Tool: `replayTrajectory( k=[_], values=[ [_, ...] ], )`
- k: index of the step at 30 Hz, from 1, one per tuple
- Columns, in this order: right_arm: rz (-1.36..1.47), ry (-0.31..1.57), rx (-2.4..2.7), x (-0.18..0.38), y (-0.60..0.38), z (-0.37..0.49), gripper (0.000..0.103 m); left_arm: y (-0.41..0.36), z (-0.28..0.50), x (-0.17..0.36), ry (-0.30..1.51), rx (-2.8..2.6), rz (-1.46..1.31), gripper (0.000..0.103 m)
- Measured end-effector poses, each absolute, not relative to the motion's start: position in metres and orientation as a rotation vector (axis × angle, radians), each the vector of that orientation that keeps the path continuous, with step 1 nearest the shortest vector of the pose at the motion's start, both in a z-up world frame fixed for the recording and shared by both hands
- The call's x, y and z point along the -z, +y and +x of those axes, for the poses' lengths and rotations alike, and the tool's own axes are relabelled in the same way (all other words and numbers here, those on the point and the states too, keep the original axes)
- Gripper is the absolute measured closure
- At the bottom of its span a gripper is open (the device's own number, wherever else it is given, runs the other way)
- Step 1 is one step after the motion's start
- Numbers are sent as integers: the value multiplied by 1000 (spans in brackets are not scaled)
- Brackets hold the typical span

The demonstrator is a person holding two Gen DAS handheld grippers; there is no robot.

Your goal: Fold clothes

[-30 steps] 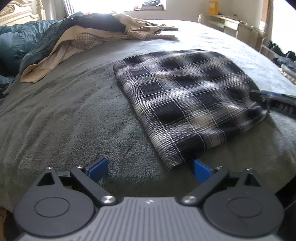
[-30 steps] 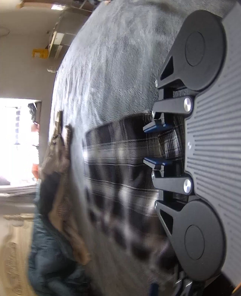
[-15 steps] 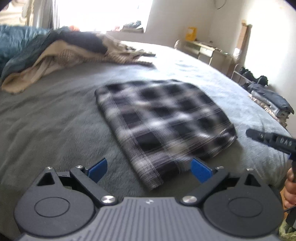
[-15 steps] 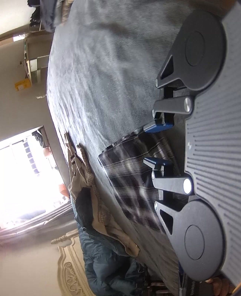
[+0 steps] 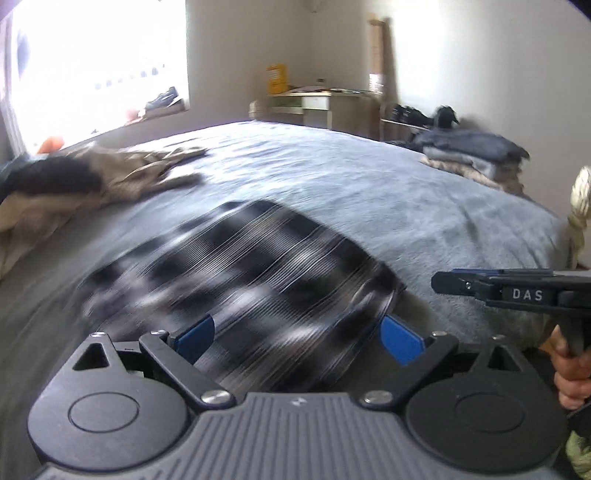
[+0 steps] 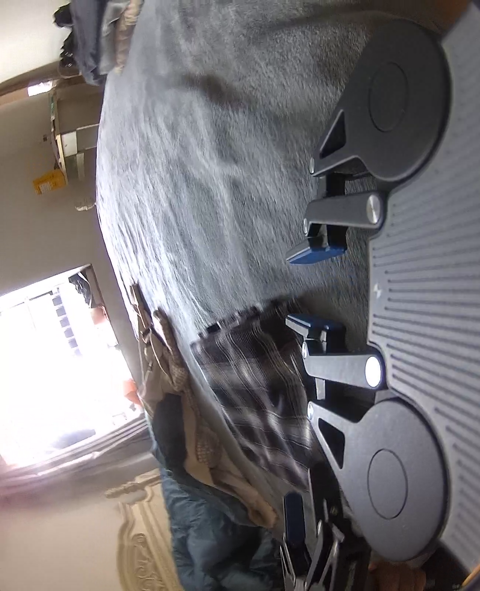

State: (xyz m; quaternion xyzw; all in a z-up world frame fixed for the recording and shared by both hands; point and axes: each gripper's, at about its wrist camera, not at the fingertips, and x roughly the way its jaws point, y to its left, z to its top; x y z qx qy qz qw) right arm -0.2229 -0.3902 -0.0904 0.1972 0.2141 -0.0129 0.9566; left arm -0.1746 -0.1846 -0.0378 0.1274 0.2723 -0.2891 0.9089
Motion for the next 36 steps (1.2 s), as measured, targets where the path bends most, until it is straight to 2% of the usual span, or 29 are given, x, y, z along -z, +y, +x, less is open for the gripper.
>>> replayTrajectory(
  k=[6,15,17,21,24,26,28,30,33,35,36],
  values=[
    [433,429,-1,100,-402,-217,74,-219,-159,45,529,635,357,11],
    [436,423,-25,111,-409,-203,74,-245,-169,67,502,720,570,30],
    [439,421,-30,113,-410,-202,74,-248,-167,72,507,708,594,38],
    [440,417,-35,116,-411,-200,74,-248,-162,72,518,700,584,46],
    [456,416,-38,118,-413,-200,75,-246,-158,69,520,695,568,57],
    [472,411,-44,119,-416,-201,75,-243,-155,67,524,688,543,70],
    [482,406,-48,120,-417,-201,75,-242,-152,63,533,687,513,76],
    [491,403,-51,120,-418,-201,75,-241,-150,63,540,687,509,76],
    [502,400,-56,121,-420,-201,75,-247,-154,68,530,682,560,70],
    [511,398,-60,122,-422,-201,75,-252,-159,70,514,685,598,60],
    [517,396,-62,122,-423,-201,75,-254,-161,71,507,684,615,58]
  ],
)
